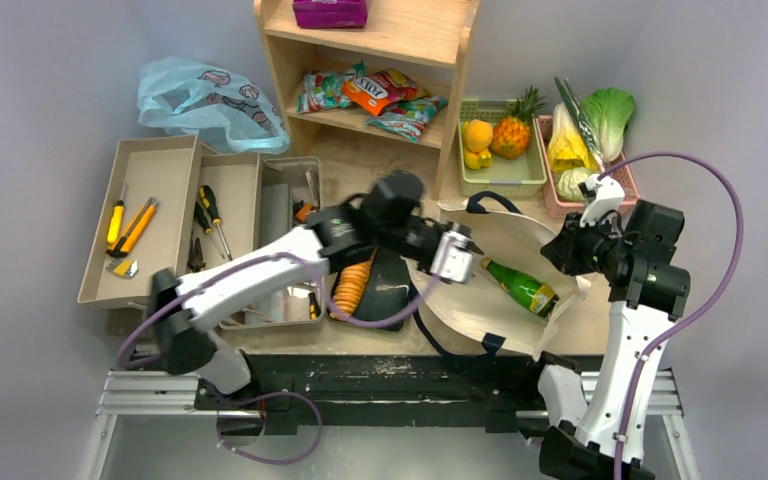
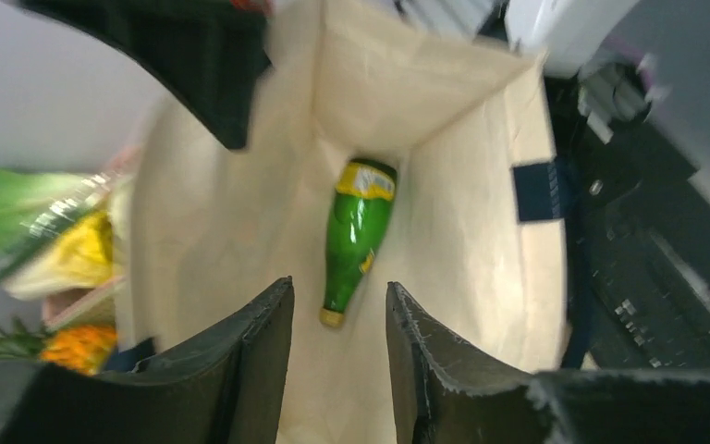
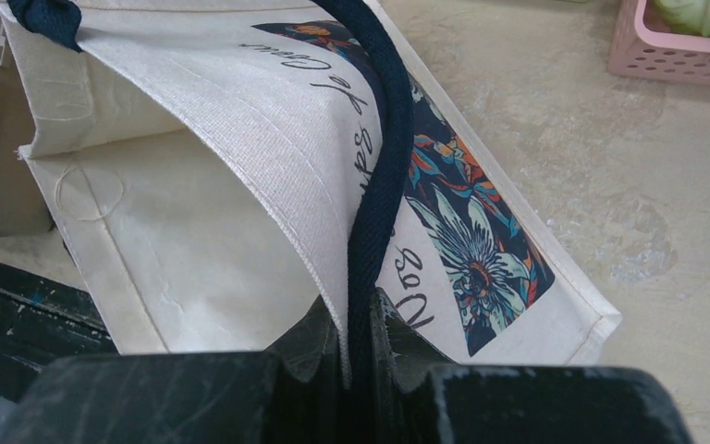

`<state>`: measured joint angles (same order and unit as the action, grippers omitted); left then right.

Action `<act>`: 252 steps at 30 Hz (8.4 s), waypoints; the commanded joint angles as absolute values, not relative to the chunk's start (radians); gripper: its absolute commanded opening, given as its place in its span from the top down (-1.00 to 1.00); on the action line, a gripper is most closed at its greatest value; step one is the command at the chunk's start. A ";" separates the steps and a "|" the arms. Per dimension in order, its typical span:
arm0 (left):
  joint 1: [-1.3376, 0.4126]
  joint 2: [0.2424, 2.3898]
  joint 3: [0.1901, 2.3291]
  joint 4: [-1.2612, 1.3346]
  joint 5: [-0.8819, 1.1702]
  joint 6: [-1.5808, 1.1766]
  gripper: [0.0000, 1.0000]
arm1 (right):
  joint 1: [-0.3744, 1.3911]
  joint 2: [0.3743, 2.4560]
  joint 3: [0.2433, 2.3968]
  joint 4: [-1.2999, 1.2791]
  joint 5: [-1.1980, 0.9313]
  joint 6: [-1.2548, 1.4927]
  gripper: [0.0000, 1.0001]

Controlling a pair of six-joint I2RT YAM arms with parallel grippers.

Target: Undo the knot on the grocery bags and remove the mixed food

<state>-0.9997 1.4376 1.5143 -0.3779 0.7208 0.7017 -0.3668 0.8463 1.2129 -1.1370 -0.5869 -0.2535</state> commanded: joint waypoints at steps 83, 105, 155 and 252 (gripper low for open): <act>-1.080 1.838 1.694 -0.106 0.156 1.374 1.00 | -0.366 0.954 1.314 -1.118 -0.552 -0.365 0.59; -1.061 2.012 1.866 -0.153 0.111 1.610 1.00 | -0.365 1.139 1.380 -1.214 -0.652 -0.277 1.00; -1.049 2.099 1.659 0.392 -0.173 -0.047 -0.25 | -0.366 1.069 1.391 -1.169 -0.632 -0.162 1.00; -0.667 1.570 1.524 0.510 0.087 -0.043 1.00 | -0.366 1.094 1.362 -1.084 -0.254 -0.164 1.00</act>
<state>-0.6975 1.5585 1.5322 0.1963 0.0780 -0.0818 -0.3656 1.0996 1.3273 -1.0752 -0.2810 -0.1726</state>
